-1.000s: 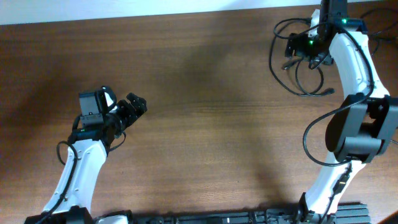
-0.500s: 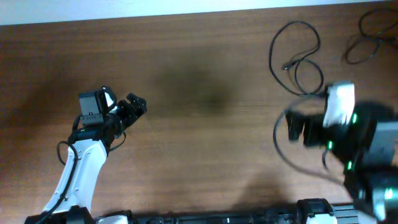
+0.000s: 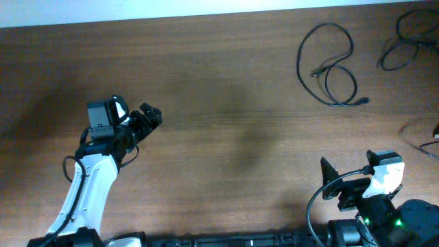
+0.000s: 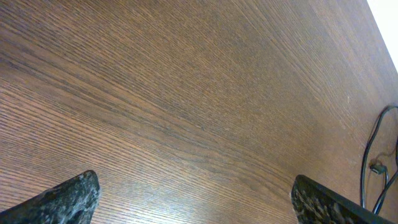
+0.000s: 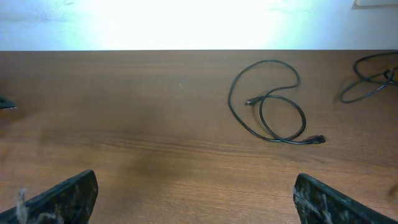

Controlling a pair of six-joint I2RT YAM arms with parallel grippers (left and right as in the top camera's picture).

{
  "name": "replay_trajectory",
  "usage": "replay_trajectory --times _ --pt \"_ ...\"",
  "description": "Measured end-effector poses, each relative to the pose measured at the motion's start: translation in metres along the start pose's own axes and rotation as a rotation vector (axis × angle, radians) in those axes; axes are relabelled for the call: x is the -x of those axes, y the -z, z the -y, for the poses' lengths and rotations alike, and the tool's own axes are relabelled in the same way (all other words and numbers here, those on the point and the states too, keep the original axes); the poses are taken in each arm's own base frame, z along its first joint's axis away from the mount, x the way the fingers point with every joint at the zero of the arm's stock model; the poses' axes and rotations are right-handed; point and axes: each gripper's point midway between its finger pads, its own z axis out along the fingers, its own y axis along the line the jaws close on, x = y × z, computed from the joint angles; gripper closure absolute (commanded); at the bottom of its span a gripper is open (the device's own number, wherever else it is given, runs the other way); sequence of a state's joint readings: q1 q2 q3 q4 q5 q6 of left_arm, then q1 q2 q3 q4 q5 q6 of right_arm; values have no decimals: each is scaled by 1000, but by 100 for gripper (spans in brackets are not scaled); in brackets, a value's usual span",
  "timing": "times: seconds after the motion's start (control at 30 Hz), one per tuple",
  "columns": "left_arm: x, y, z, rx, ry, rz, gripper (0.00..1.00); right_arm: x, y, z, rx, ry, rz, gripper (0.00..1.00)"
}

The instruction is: Untangle cables

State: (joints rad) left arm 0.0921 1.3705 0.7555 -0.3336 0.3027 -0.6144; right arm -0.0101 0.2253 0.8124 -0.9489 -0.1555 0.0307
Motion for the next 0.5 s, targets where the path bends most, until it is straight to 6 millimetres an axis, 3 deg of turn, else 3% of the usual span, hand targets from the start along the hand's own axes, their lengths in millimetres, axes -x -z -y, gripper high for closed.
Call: replay_trajectory --times 0.2,0.27,0.33,0.43,0.5 --pt "0 0 0 0 0 0 1 0 2 0 0 1 9 1" --pt "0 0 0 0 0 0 1 8 13 -2 3 19 117 1" --pt "0 0 0 0 0 0 1 12 10 -2 7 37 238 1" --pt "0 0 0 1 0 -1 1 22 -22 3 11 58 372 1" --pt "0 0 0 0 0 -1 1 5 -52 8 12 59 378 1"
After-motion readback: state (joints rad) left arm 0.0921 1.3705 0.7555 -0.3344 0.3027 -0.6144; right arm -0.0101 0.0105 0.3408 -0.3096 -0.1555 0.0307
